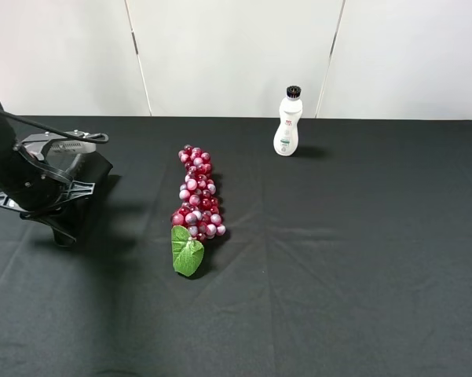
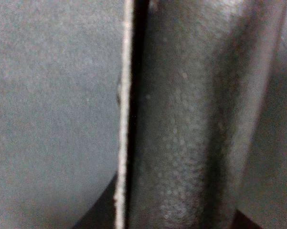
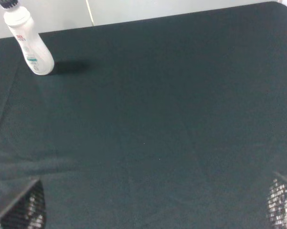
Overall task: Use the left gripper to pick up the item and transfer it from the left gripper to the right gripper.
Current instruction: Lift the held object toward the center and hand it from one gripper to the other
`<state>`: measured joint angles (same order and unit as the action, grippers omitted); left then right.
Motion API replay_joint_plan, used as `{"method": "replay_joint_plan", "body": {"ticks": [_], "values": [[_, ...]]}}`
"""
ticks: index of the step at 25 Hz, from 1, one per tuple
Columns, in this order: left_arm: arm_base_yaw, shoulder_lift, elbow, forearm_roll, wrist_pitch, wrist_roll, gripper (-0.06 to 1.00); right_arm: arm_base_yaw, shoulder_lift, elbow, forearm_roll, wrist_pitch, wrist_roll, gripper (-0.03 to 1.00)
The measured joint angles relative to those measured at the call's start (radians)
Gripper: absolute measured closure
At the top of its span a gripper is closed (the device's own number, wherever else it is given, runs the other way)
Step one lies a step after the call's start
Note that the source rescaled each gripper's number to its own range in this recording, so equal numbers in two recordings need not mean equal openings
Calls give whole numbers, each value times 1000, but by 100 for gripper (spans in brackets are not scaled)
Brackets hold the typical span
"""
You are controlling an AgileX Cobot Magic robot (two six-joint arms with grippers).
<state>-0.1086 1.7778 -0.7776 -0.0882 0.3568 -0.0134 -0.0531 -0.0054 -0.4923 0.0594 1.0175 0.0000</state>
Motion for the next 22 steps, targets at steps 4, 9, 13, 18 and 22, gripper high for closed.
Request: {"method": "replay_joint_plan", "body": {"ticks": [4, 9, 13, 18, 22], "values": [[0, -63, 0, 31, 57, 0, 92, 0, 0, 0, 0, 0, 0, -3], [0, -148, 0, 48, 128, 0, 93, 0, 0, 0, 0, 0, 0, -3], [0, -222, 0, 49, 174, 0, 93, 0, 0, 0, 0, 0, 0, -3], [0, -318, 0, 51, 224, 0, 93, 0, 0, 0, 0, 0, 0, -3], [0, -382, 0, 72, 281, 1, 93, 0, 0, 0, 0, 0, 0, -3]]}}
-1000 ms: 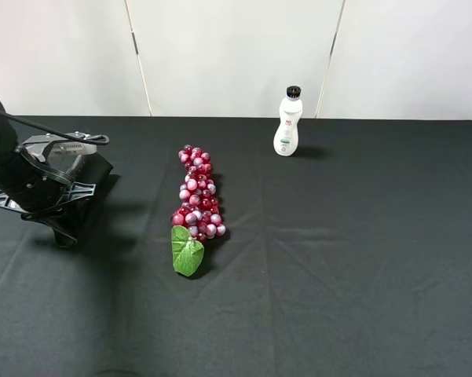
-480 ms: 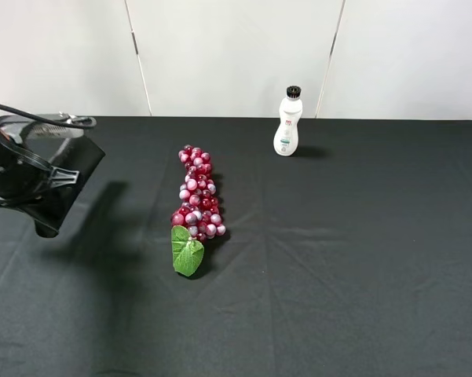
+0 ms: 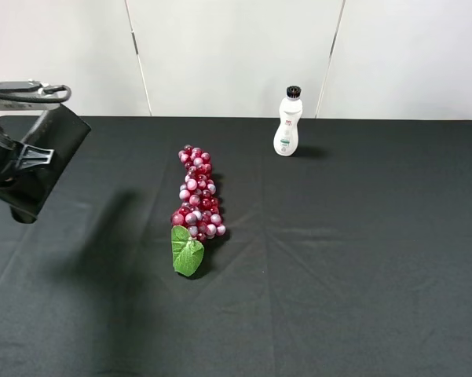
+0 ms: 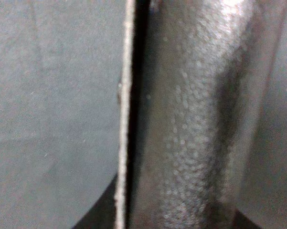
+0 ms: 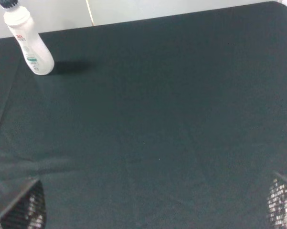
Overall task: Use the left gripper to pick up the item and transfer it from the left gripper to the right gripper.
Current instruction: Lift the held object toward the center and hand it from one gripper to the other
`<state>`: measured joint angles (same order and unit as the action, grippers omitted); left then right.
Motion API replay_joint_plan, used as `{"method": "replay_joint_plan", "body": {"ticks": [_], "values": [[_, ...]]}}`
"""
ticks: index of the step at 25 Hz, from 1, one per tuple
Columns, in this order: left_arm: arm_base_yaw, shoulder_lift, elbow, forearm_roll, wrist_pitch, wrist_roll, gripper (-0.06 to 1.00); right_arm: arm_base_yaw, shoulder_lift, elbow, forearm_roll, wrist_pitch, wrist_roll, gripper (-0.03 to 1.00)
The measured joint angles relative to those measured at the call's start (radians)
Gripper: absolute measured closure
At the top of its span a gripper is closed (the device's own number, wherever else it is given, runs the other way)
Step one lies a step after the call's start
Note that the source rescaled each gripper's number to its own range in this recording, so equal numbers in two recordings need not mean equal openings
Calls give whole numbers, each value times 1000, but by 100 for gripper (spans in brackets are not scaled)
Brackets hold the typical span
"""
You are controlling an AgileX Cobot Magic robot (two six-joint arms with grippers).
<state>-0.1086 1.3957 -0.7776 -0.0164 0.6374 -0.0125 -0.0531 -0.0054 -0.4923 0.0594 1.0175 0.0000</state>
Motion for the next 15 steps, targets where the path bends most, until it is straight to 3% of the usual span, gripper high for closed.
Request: {"method": "replay_joint_plan", "body": {"ticks": [15], "values": [[0, -108, -99, 16, 205, 123, 93, 0, 0, 0, 0, 0, 0, -3]]}}
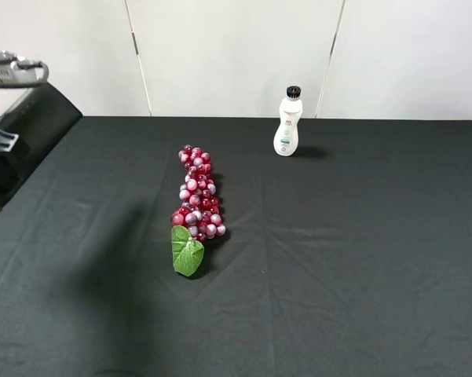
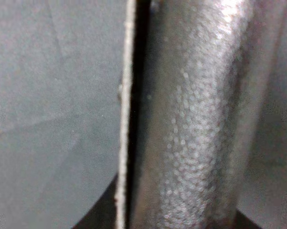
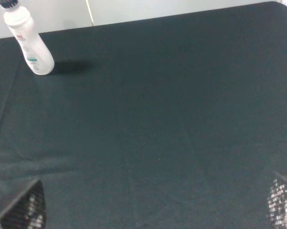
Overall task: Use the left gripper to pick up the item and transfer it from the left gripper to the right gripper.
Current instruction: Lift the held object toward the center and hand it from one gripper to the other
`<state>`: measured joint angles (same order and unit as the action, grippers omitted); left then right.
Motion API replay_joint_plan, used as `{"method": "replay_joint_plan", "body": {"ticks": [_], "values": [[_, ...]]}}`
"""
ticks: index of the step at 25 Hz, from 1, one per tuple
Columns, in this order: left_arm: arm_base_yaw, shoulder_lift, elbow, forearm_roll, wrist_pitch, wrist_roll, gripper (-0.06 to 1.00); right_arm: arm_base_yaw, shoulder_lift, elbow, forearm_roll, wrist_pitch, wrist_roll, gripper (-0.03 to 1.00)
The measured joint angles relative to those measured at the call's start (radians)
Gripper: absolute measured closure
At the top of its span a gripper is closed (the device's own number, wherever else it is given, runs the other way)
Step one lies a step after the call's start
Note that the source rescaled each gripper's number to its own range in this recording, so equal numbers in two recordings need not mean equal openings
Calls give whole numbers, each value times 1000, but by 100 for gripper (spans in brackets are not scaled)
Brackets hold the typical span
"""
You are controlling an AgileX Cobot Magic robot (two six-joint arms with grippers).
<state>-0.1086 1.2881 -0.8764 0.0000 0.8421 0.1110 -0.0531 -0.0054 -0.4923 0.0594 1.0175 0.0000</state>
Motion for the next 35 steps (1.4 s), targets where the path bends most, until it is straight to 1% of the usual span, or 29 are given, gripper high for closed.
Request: {"method": "replay_joint_plan", "body": {"ticks": [2, 7, 8, 9, 13, 14, 24, 31, 35], "values": [[0, 0, -24, -12, 19, 44, 93, 0, 0, 0, 0, 0, 0, -3], [-7, 0, -62, -120, 52, 224, 93, 0, 0, 0, 0, -1, 0, -3], [-7, 0, -62, -120, 52, 224, 93, 0, 0, 0, 0, 0, 0, -3], [-16, 0, -63, -133, 55, 261, 93, 0, 0, 0, 0, 0, 0, -3], [-88, 2, -63, -146, 63, 363, 93, 0, 0, 0, 0, 0, 0, -3], [-132, 12, -64, -147, 64, 394, 93, 0, 0, 0, 0, 0, 0, -3], [-350, 90, -67, -149, 62, 554, 93, 0, 0, 0, 0, 0, 0, -3], [-460, 97, -67, -149, 61, 693, 94, 0, 0, 0, 0, 0, 0, -3], [-507, 97, -67, -158, 57, 766, 94, 0, 0, 0, 15, 0, 0, -3]]}}
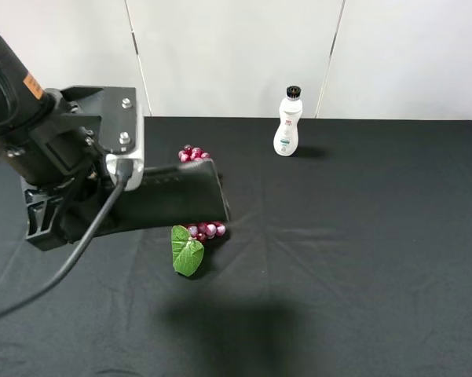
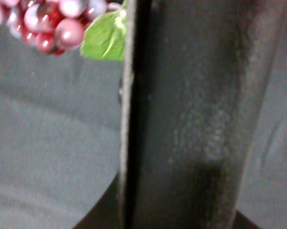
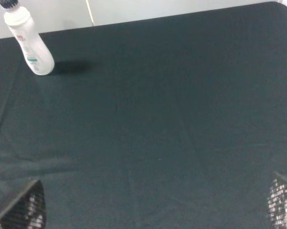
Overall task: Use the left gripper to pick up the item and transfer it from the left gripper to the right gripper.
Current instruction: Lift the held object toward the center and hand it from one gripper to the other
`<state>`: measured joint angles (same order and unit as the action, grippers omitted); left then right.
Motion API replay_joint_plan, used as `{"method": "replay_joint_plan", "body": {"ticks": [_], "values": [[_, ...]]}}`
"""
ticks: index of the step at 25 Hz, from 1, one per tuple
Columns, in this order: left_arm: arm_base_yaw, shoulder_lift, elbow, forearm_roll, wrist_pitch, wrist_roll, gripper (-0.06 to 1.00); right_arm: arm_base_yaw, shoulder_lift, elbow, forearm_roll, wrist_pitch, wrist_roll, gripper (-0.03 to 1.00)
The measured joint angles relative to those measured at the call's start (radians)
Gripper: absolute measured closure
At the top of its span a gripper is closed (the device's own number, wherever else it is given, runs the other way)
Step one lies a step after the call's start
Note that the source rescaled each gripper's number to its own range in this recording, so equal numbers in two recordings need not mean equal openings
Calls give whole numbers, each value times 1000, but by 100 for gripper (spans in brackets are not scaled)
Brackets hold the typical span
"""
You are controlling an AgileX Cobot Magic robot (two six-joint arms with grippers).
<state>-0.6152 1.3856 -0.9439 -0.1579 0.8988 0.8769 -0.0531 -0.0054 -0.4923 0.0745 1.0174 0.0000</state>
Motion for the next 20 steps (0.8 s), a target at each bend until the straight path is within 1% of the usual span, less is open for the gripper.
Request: {"method": "replay_joint_plan", "body": {"ticks": [4, 7, 10, 12, 16, 17, 20], "values": [[-43, 0, 0, -40, -34, 44, 94, 0, 0, -1, 74, -7, 0, -3], [-72, 0, 0, -81, -55, 72, 94, 0, 49, -16, 150, -12, 0, -3], [-90, 0, 0, -121, -72, 96, 94, 0, 142, -29, 267, -24, -69, -3], [-90, 0, 0, -146, -77, 102, 94, 0, 217, -31, 378, -38, -174, -3], [-90, 0, 0, -161, -87, 104, 94, 9, 355, -32, 622, -62, -425, -3], [-90, 0, 0, -162, -91, 105, 94, 18, 383, -32, 680, -69, -478, -3], [-90, 0, 0, -163, -93, 115, 94, 79, 473, -34, 808, -97, -667, -3]]}}
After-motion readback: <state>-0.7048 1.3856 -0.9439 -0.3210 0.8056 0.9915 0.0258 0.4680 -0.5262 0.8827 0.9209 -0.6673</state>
